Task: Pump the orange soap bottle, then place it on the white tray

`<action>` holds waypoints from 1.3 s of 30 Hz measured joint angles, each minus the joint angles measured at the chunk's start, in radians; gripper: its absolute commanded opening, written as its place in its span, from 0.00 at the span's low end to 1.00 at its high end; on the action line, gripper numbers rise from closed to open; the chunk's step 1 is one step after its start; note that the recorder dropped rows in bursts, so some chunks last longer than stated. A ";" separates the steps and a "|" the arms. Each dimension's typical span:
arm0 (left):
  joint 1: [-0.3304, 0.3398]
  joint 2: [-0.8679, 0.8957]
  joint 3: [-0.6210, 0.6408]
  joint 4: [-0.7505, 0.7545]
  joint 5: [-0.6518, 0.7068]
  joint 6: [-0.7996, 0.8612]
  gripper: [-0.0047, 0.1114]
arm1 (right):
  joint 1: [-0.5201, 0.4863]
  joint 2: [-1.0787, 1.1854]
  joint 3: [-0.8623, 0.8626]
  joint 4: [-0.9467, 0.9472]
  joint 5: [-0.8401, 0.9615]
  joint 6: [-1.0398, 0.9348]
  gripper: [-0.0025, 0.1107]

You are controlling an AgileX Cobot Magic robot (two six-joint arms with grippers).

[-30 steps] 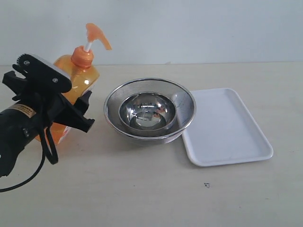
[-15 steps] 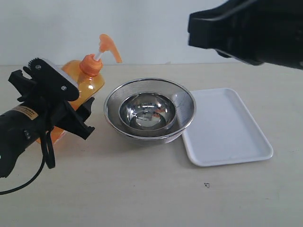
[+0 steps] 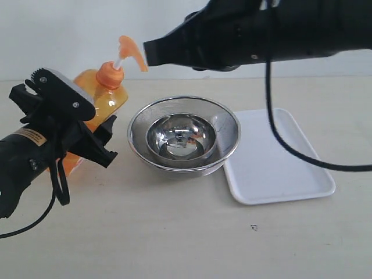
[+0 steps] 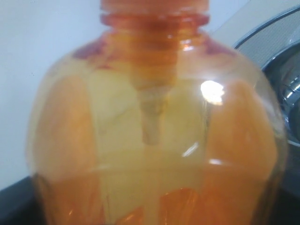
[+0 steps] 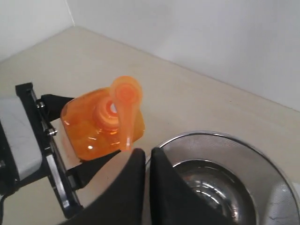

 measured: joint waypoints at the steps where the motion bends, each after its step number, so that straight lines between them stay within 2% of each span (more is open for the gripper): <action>1: 0.000 0.000 0.000 0.006 0.000 -0.003 0.08 | 0.013 0.026 -0.028 0.000 0.021 -0.005 0.02; 6: 0.000 0.000 0.000 0.016 0.000 -0.008 0.08 | 0.066 0.121 -0.137 0.000 0.093 -0.031 0.02; 11: 0.000 0.000 0.000 0.016 0.000 -0.012 0.08 | 0.086 0.168 -0.173 0.092 0.126 -0.105 0.02; 23: 0.000 0.000 0.000 0.017 0.000 -0.035 0.08 | 0.016 0.218 -0.181 0.116 0.099 -0.145 0.02; 29: 0.000 0.000 0.000 0.038 0.000 -0.039 0.08 | 0.016 0.139 -0.181 0.130 0.114 -0.151 0.02; 33: 0.000 0.000 0.000 0.039 0.000 -0.025 0.08 | 0.016 0.042 -0.181 0.132 0.042 -0.163 0.02; 39: 0.000 0.060 -0.011 0.034 -0.028 0.029 0.08 | 0.016 0.041 -0.181 0.132 0.031 -0.166 0.02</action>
